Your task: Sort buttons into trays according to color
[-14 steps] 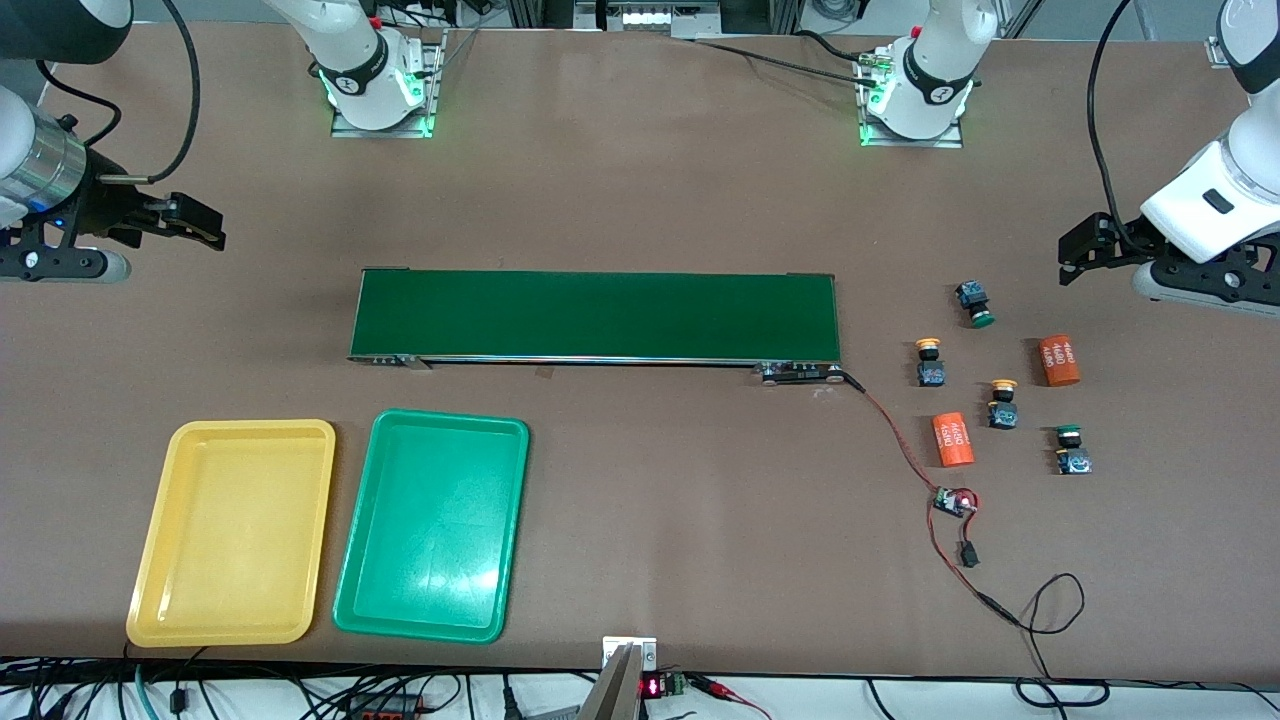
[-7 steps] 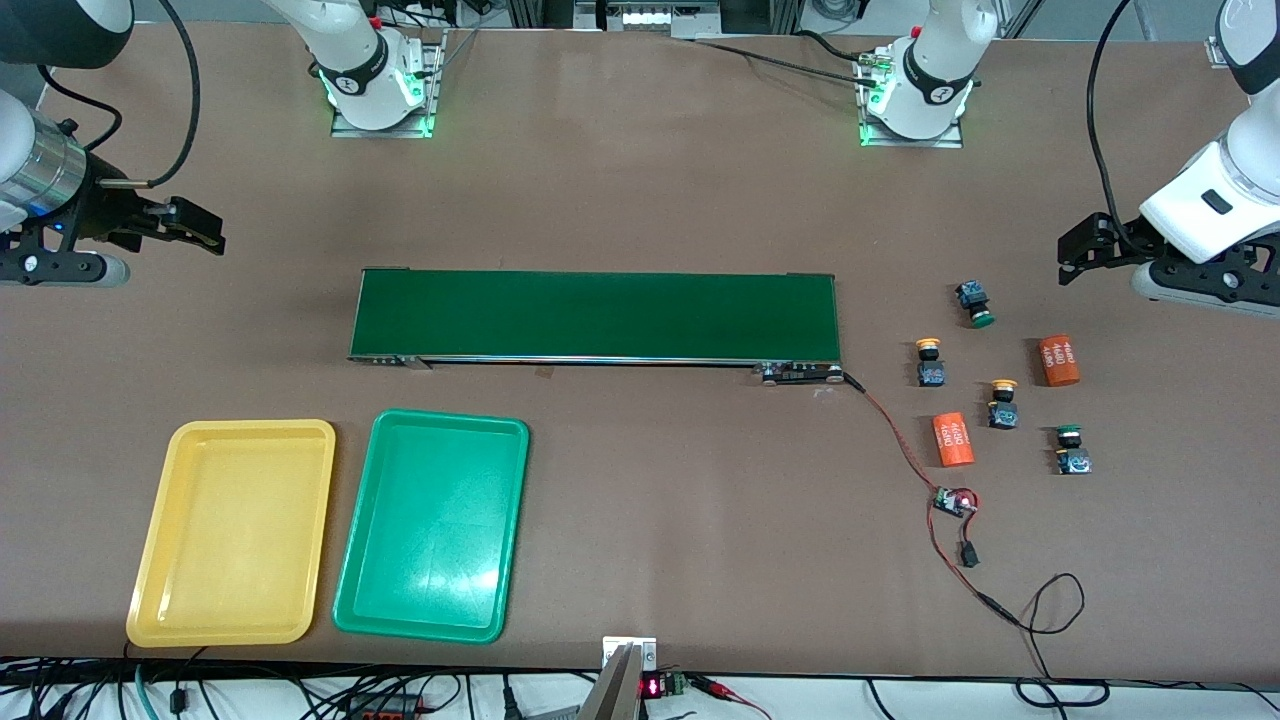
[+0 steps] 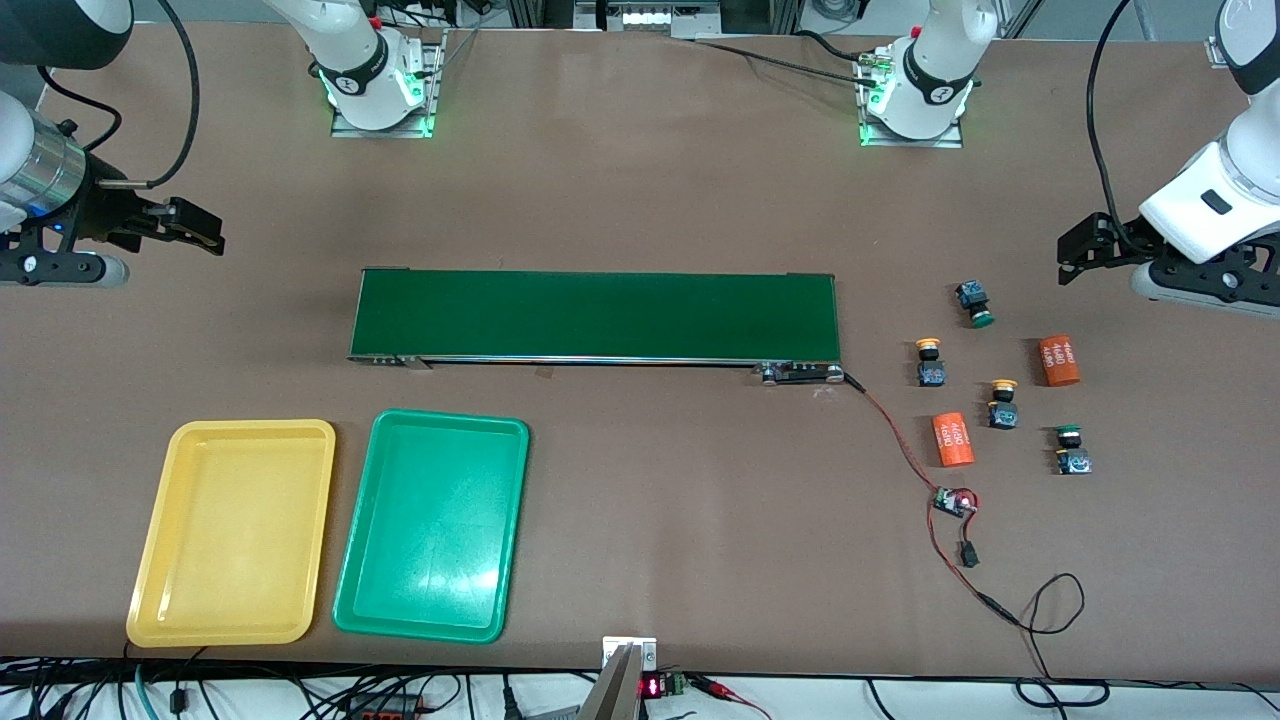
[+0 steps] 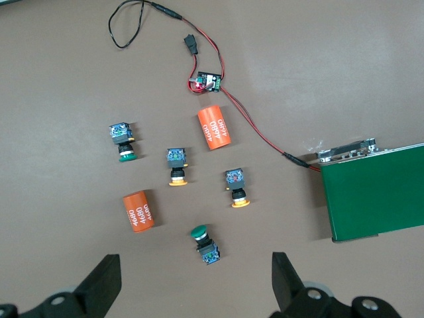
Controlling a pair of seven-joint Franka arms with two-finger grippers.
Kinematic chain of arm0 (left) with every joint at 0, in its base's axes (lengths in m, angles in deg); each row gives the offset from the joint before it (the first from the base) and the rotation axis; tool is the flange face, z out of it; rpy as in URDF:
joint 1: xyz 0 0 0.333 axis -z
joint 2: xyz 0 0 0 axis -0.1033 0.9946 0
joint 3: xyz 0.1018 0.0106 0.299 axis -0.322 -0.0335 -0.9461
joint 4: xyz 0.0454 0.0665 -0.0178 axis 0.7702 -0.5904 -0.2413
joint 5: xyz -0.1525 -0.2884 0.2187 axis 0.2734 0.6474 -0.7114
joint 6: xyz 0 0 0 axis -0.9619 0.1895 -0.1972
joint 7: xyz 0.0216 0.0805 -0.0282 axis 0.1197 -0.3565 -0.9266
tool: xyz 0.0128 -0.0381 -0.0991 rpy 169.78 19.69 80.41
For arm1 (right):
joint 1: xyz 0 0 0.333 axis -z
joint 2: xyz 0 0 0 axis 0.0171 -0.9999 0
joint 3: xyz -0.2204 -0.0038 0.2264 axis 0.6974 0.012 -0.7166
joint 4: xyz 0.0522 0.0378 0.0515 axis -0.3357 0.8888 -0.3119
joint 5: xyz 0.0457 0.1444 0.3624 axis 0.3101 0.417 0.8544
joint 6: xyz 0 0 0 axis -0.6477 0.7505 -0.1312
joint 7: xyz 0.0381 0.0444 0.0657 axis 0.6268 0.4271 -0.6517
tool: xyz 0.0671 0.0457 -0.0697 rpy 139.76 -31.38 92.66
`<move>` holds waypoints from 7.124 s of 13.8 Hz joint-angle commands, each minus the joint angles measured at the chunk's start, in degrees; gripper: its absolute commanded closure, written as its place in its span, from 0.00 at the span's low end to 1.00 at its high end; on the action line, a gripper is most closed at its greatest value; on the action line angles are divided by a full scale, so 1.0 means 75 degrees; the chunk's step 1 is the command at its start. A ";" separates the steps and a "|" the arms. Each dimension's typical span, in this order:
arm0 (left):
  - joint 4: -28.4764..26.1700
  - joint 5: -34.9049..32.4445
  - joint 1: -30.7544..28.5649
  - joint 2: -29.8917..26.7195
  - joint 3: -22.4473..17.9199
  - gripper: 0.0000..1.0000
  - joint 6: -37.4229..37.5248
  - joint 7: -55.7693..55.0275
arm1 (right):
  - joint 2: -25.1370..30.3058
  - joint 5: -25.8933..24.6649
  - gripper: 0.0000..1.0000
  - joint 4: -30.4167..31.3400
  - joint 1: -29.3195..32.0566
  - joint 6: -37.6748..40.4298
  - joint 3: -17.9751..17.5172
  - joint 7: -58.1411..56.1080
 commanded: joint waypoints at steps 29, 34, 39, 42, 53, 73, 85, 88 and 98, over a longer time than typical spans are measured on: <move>0.0579 -0.0159 -0.0078 0.4239 0.0031 0.00 -0.3986 -0.1788 | 0.0036 -0.0041 0.00 0.0075 0.0016 -0.0011 -0.0060 -0.0039; 0.0520 -0.0171 0.0050 0.5083 0.0031 0.00 -0.4178 -0.1740 | 0.0024 -0.0041 0.00 0.0063 -0.0019 0.0001 -0.0083 -0.0027; 0.0485 -0.0171 -0.0055 0.5601 0.0031 0.00 -0.4166 -0.1460 | 0.0024 -0.0041 0.00 0.0075 -0.0030 0.0012 -0.0083 -0.0027; 0.0520 -0.0159 -0.0090 0.5542 0.0031 0.47 -0.4108 -0.1330 | 0.0024 -0.0041 0.00 0.0075 -0.0019 0.0012 -0.0083 -0.0027; 0.0883 -0.0183 0.0297 0.4101 0.1258 0.80 -0.1333 0.0540 | 0.0024 -0.0041 0.00 0.0075 -0.0019 0.0024 -0.0083 -0.0004; -0.1390 -0.1858 0.1129 0.3797 0.3734 0.00 -0.2994 0.4014 | 0.0000 0.0006 0.00 0.0099 -0.0007 -0.0023 -0.0095 0.0055; -0.0078 -0.1401 -0.0638 0.2800 0.3641 0.00 -0.1201 0.1124 | 0.0000 0.0029 0.00 0.0110 -0.0019 -0.0011 -0.0095 0.0078; -0.0043 -0.1471 -0.1213 0.2823 0.3641 0.00 -0.1155 -0.0505 | 0.0000 0.0029 0.00 0.0122 -0.0019 -0.0023 -0.0095 0.0066; 0.0027 -0.1507 -0.2164 0.3502 0.3267 0.00 -0.0838 -0.2783 | -0.0011 0.0041 0.00 0.0134 -0.0030 -0.0058 -0.0107 0.0067</move>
